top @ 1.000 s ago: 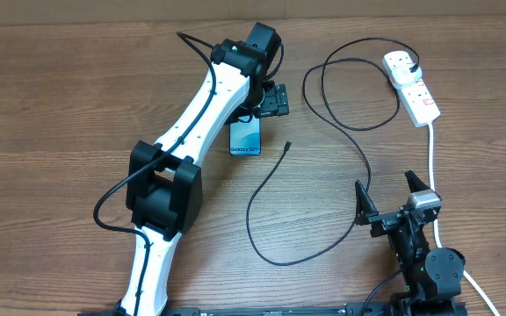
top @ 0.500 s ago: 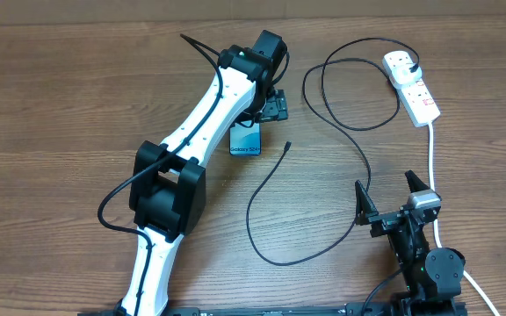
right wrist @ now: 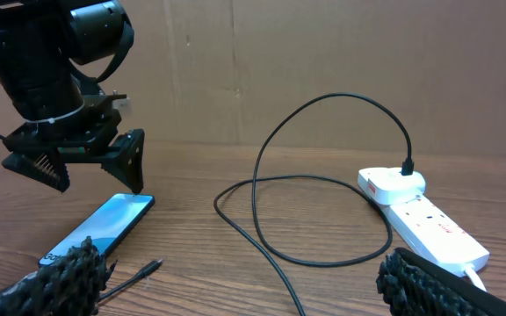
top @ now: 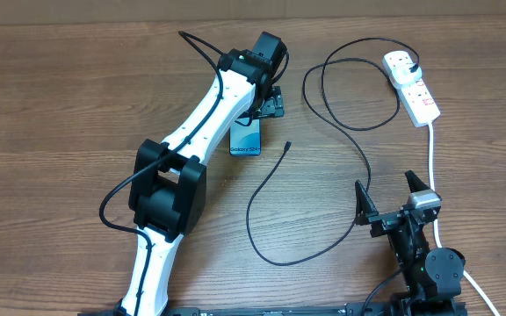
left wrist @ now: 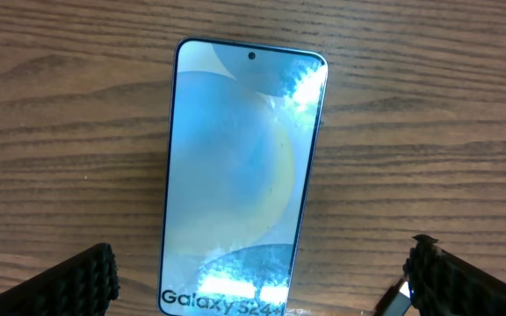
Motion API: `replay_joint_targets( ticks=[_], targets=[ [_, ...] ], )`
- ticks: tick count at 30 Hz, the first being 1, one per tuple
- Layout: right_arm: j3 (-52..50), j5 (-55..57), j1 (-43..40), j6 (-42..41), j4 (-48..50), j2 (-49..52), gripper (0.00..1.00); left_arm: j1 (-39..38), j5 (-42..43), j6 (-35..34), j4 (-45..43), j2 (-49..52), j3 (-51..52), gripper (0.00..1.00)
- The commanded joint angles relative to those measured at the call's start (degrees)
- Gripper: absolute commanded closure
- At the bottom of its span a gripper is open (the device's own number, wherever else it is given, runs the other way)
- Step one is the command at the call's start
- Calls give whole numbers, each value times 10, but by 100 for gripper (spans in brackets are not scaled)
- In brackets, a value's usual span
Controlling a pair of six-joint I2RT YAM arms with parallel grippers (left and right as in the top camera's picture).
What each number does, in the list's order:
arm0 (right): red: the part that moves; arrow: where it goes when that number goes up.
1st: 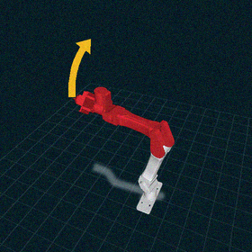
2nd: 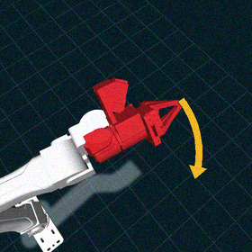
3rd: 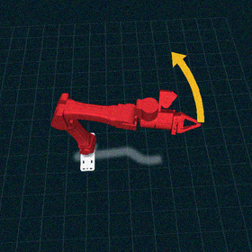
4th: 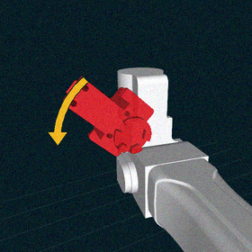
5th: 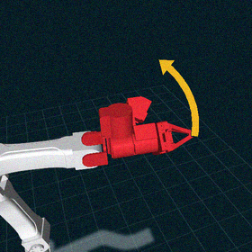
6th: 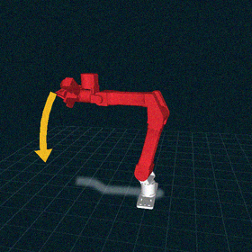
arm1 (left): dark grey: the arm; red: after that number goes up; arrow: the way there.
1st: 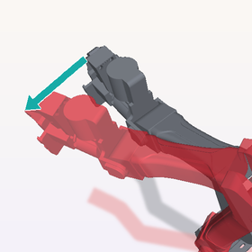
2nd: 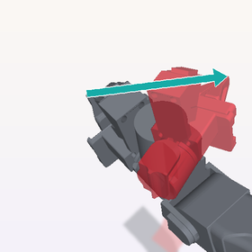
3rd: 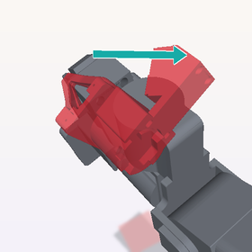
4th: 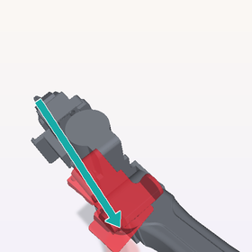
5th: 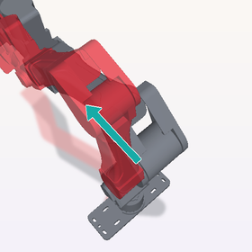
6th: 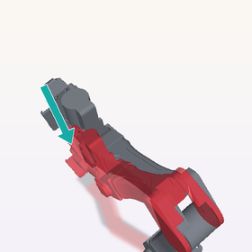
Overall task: Plug charger to phone and switch on socket
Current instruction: 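Lower the left gripper onto the phone and close on it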
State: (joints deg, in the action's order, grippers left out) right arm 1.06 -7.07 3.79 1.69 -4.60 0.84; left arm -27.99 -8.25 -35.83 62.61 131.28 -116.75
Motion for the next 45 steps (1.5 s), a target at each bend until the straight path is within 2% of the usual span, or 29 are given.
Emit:
replay_joint_targets(
  ticks=[1, 9, 18, 27, 37, 45],
  targets=[
    [-6, 4, 3, 1, 2, -7, 0, 5, -12, 11, -8, 6, 3, 0],
    [-6, 4, 3, 1, 2, -7, 0, 5, -12, 9, -14, 6, 7, 0],
    [-6, 4, 3, 1, 2, -7, 0, 5, -10, 9, -49, 6, 72, 0],
    [-6, 4, 3, 1, 2, -7, 0, 10, -9, 11, -68, 6, 84, 0],
    [-6, 4, 3, 1, 2, -7, 0, 43, 66, 16, -93, 6, 109, 0],
    [-6, 4, 3, 1, 2, -7, 0, 31, 65, 46, -114, 6, 115, 0]
  ],
)
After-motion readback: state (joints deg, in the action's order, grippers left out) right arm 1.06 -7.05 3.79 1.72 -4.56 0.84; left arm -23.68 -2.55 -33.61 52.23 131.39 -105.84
